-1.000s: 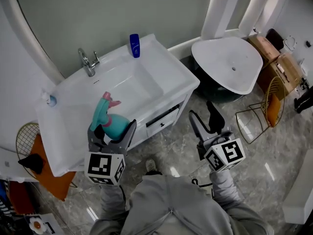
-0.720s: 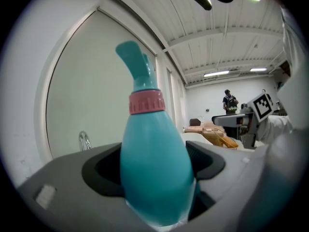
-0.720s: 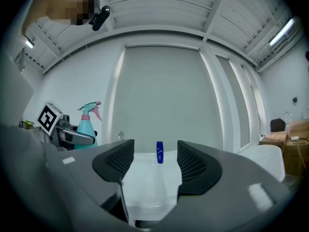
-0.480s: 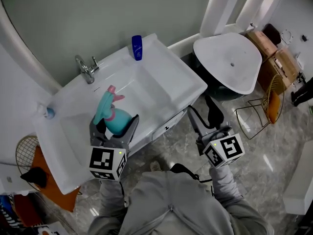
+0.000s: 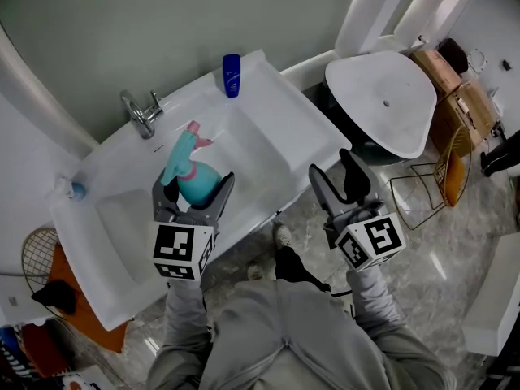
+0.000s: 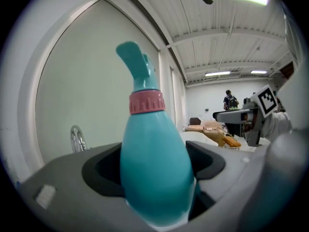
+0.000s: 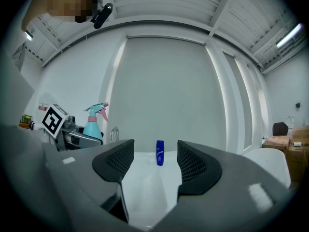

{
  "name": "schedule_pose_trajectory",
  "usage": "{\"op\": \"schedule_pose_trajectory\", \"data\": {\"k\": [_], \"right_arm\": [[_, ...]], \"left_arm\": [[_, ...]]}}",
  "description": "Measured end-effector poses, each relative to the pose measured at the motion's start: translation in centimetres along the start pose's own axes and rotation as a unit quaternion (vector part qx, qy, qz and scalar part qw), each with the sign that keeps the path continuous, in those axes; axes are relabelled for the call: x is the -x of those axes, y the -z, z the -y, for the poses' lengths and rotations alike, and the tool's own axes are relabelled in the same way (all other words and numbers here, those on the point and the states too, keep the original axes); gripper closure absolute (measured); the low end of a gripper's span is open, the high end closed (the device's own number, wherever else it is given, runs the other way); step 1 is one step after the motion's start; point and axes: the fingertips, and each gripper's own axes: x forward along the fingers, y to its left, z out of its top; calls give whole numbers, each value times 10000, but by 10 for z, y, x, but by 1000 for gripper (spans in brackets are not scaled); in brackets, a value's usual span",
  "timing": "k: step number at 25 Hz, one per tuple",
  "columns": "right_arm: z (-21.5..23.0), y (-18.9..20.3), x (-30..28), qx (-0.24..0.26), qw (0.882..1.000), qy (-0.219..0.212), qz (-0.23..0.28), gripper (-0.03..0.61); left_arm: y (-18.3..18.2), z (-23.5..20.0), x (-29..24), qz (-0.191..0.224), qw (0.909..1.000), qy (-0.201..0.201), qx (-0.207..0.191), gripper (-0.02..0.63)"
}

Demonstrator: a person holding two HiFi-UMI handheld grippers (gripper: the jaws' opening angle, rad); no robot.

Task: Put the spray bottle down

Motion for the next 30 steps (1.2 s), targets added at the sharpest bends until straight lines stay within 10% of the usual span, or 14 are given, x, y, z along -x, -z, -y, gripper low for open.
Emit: {"op": "schedule_pose_trajectory", "data": {"k": [30], "right_arm": [[123,35,-92,0,9994,143,-328,318]], "left_arm": [[51,7,-234,-151,9989,432,-47,192]]}}
